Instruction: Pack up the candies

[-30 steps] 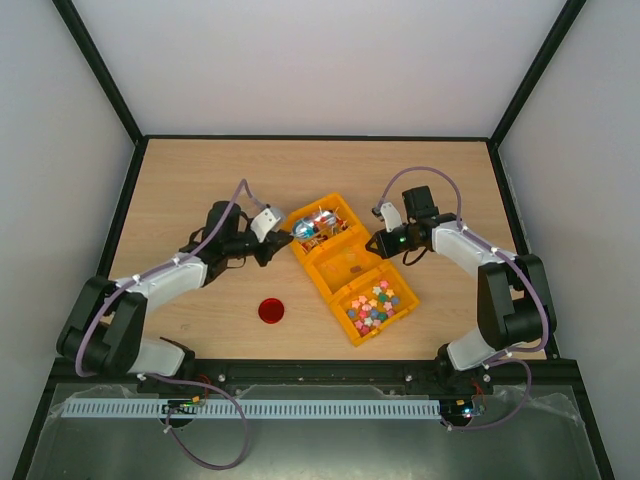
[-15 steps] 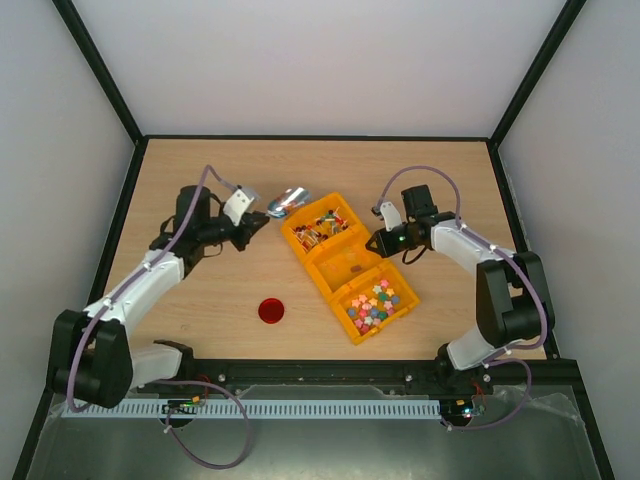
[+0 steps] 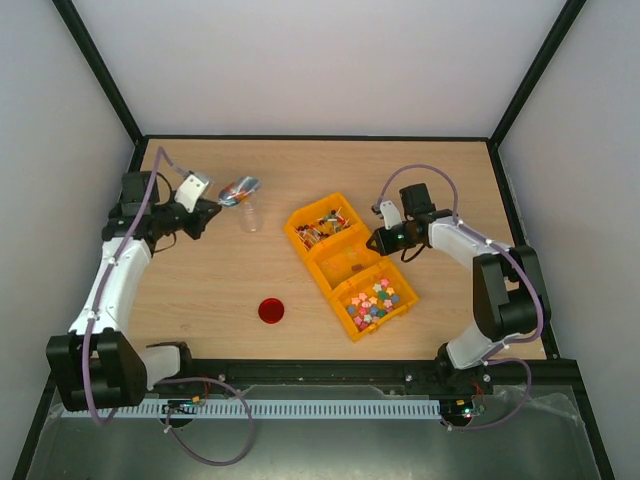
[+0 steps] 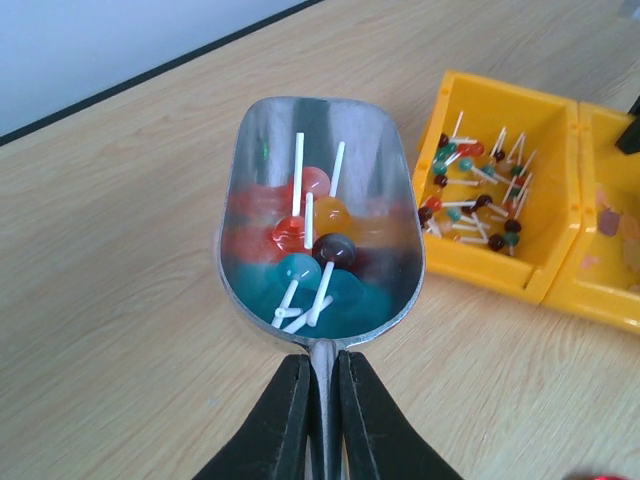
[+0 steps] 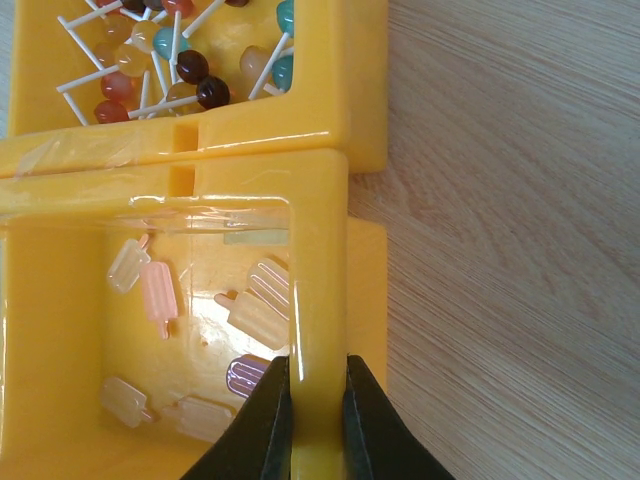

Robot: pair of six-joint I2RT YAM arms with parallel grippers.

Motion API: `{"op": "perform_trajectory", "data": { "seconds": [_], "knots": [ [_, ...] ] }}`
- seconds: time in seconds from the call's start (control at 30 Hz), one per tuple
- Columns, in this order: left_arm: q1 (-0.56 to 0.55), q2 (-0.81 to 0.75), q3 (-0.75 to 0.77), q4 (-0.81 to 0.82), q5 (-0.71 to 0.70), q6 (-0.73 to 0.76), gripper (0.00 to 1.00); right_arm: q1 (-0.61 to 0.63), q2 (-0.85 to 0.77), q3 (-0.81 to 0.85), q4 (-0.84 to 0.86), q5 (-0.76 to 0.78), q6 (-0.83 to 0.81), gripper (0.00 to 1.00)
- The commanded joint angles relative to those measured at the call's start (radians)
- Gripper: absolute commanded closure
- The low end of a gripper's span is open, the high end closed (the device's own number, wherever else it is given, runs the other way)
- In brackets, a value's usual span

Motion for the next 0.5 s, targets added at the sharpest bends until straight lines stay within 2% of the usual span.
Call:
{"op": "perform_trajectory", "data": {
  "seconds": [0.0, 0.23, 0.47],
  "knots": [
    [0.078, 0.002, 0.076, -0.205, 0.041, 0.172, 0.98, -0.006, 0.008, 0.057, 0.061, -0.04, -0.005, 0.99],
    [0.119, 0.021, 0.113, -0.318, 0.014, 0.34, 0.98, -0.006, 0.016, 0.064, 0.068, -0.037, -0.009, 0.99],
    [0.119, 0.08, 0.162, -0.357, -0.011, 0.334, 0.98, -0.007, 0.018, 0.067, 0.073, -0.031, -0.008, 0.99]
  ]
}}
